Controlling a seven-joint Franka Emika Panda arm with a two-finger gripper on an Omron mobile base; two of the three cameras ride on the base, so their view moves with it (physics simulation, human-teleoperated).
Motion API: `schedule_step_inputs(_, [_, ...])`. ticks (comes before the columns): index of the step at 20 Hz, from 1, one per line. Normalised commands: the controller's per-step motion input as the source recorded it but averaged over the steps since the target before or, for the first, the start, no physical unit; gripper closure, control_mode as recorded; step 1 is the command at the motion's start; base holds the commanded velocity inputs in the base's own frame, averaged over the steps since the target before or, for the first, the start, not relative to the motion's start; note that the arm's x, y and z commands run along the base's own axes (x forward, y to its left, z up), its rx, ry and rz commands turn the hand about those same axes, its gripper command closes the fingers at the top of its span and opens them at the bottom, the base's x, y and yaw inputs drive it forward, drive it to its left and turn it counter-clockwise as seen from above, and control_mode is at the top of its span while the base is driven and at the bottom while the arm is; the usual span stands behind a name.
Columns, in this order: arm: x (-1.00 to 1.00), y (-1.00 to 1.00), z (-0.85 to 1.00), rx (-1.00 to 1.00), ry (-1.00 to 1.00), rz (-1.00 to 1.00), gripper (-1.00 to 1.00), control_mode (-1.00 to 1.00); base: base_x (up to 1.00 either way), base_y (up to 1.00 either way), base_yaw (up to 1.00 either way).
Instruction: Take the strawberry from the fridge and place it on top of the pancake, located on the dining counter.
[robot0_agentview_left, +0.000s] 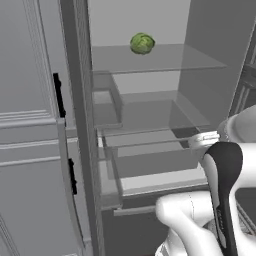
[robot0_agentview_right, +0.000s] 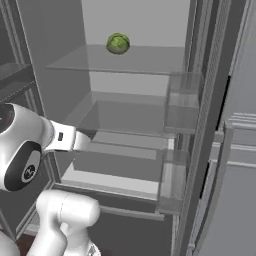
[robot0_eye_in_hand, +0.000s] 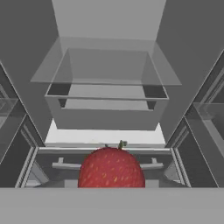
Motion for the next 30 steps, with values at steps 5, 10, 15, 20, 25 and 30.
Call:
schedule_step_inputs(5, [0.0, 0.0, 0.0, 0.0, 0.0, 0.0, 1.0, 1.0, -1.0, 0.0, 0.01])
schedule_step_inputs(10, [0.0, 0.0, 0.0, 0.0, 0.0, 0.0, 1.0, 1.0, -1.0, 0.0, 0.07])
schedule_step_inputs(15, [0.0, 0.0, 0.0, 0.0, 0.0, 0.0, 1.0, 1.0, -1.0, 0.05, 0.34])
schedule_step_inputs(20, [0.0, 0.0, 0.0, 0.0, 0.0, 0.0, 1.0, 1.0, -0.86, 0.17, 0.63])
schedule_step_inputs(25, [0.0, 0.0, 0.0, 0.0, 0.0, 0.0, 1.0, 1.0, -0.93, 0.03, 0.65])
schedule_step_inputs(30, [0.0, 0.0, 0.0, 0.0, 0.0, 0.0, 1.0, 1.0, -0.9, 0.08, 0.67])
